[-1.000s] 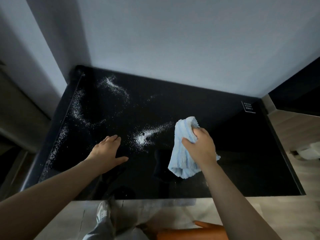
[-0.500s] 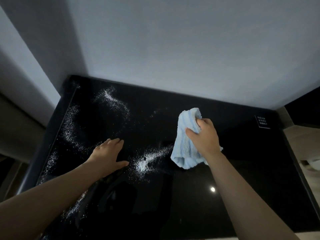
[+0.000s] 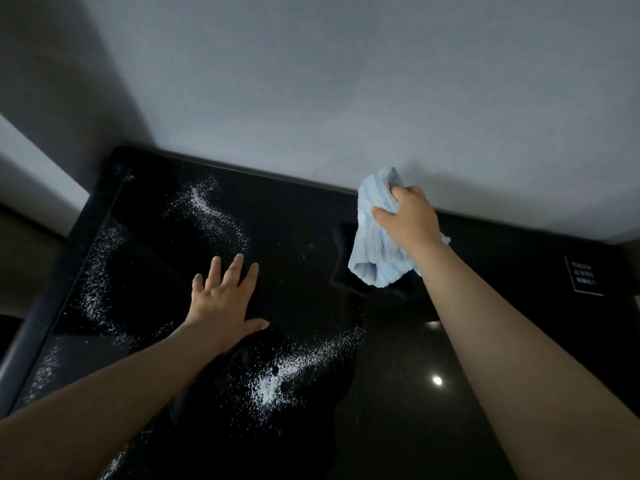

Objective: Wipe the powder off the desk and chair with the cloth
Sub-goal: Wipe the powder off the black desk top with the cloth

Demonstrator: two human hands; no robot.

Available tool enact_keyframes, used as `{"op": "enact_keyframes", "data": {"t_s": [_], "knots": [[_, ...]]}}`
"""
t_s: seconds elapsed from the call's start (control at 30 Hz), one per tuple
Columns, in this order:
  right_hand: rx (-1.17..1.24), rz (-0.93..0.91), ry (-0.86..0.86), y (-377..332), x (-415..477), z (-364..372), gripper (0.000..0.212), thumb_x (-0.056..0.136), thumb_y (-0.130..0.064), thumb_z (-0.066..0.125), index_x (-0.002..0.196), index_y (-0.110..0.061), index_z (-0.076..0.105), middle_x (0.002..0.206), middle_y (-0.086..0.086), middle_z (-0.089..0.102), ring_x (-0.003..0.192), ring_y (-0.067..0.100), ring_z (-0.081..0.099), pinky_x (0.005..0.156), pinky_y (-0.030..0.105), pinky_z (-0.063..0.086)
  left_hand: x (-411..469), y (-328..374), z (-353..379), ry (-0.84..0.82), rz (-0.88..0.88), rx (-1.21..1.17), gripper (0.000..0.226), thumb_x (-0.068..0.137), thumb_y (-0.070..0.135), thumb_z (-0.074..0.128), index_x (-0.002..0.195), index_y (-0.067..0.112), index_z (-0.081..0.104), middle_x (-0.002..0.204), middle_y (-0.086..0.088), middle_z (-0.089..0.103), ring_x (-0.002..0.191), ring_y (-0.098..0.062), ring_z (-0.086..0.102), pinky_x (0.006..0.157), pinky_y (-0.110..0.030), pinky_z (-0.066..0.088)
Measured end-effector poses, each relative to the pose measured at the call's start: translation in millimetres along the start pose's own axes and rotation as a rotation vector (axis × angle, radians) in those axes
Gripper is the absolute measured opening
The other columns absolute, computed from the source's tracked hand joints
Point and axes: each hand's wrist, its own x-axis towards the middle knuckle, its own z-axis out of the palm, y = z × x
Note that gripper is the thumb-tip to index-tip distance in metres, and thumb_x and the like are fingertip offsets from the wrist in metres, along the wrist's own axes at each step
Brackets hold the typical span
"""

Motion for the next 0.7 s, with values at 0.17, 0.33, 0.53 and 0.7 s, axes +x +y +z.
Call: {"op": "enact_keyframes", "data": {"t_s": [0.17, 0.33, 0.53, 0.7], "knots": [[-0.029, -0.027, -0.06, 2.7, 35.0, 27.9, 0.034, 0.088, -0.035, 0.061, 0.11, -0.01, 0.058, 0.116, 0.009, 0.054, 0.099, 0.027, 0.056, 0.076, 0.035, 0.047, 13.9, -6.4, 12.3, -0.073, -0.022, -0.014, 0.123, 0.067, 0.076, 0.061, 0.15, 0.028, -0.017, 0.155, -0.001, -0.03, 0.144, -0.037, -0.019, 0.115, -0.058, 0.009], [-0.092, -0.042, -0.113, 2.9, 55.1, 52.8, 0.059, 0.093, -0.038, 0.057, 0.143, -0.015, 0.037, 0.14, 0.013, 0.044, 0.123, 0.035, 0.046, 0.096, 0.045, 0.045, 17.2, -6.3, 17.2, -0.074, -0.026, -0.066, 0.126, 0.065, 0.072, 0.066, 0.151, 0.029, -0.014, 0.154, 0.0, -0.032, 0.143, -0.037, -0.023, 0.114, -0.061, 0.005], [-0.116, -0.058, -0.132, 6.9, 62.3, 69.6, 0.051, 0.094, -0.045, 0.05, 0.138, -0.019, 0.045, 0.136, 0.007, 0.05, 0.119, 0.032, 0.051, 0.093, 0.044, 0.048, 18.2, -5.6, 17.8, -0.081, -0.037, -0.04, 0.126, 0.064, 0.075, 0.063, 0.15, 0.029, -0.017, 0.153, 0.001, -0.034, 0.143, -0.037, -0.024, 0.113, -0.061, 0.005], [-0.116, -0.057, -0.12, 7.6, 62.0, 70.7, 0.049, 0.092, -0.047, 0.05, 0.131, -0.018, 0.052, 0.128, 0.005, 0.056, 0.113, 0.029, 0.054, 0.088, 0.041, 0.05, 18.0, -4.4, 16.8, -0.088, -0.041, -0.03, 0.126, 0.064, 0.075, 0.063, 0.15, 0.029, -0.018, 0.153, 0.0, -0.034, 0.143, -0.037, -0.024, 0.113, -0.061, 0.006]]}}
